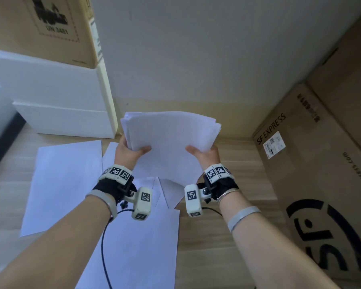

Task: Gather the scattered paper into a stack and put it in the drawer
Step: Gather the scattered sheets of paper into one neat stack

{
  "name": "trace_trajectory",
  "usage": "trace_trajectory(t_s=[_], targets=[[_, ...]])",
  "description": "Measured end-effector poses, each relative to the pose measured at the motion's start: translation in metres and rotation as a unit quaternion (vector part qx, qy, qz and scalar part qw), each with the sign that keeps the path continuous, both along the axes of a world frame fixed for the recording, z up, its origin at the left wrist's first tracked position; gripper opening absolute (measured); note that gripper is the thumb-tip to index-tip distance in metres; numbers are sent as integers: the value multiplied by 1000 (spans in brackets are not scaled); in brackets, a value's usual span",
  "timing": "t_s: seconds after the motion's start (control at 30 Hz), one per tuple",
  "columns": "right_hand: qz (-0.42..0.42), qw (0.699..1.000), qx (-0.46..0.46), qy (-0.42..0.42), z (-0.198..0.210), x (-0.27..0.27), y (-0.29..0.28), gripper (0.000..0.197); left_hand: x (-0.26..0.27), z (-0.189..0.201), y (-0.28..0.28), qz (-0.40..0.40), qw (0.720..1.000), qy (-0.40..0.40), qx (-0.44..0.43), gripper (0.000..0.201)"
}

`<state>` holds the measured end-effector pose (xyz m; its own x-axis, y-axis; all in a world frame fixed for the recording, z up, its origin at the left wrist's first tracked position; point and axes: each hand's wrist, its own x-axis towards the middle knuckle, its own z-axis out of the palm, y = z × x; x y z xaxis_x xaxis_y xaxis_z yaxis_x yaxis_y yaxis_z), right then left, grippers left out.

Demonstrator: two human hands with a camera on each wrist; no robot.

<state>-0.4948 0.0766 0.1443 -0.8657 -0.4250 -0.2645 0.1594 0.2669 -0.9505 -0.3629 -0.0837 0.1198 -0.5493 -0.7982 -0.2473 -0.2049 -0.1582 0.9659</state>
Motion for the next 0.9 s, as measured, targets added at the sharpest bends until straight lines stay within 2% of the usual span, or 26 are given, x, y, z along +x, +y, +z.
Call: trace_trajectory(t_s=[0.07,0.1,0.17,0.27,0.37,0.47,0.53,0.67,0.8,0.9], targets=[[14,1000,5,-8,-3,-1,2,20,5,-7,-8,-56,996,37,54,63],[19,1000,14,-17,-7,-1,4,24,8,-12,-9,-72,994,21,85,69],[26,998,47,-42,-26,1,5,30,11,-24,-6,-84,989,-40,112,54],[25,990,125,-66,-52,8,2,44,7,-38,4,-84,986,-129,63,35],[-7,990,132,-51,-60,5,-7,46,-3,-35,8,-56,987,-149,36,14],[-13,991,132,-3,-47,-3,-18,38,-6,-26,2,-41,990,-133,11,16],[7,993,120,19,-34,-7,-25,35,-2,-18,-4,-35,992,-120,8,31],[79,984,162,17,-20,-1,-39,35,17,-8,-11,-17,994,-108,13,41],[117,973,199,18,-25,20,-52,29,45,-18,-19,0,993,-114,20,41],[109,973,202,16,-21,35,-58,42,58,-22,-26,22,993,-119,11,40]])
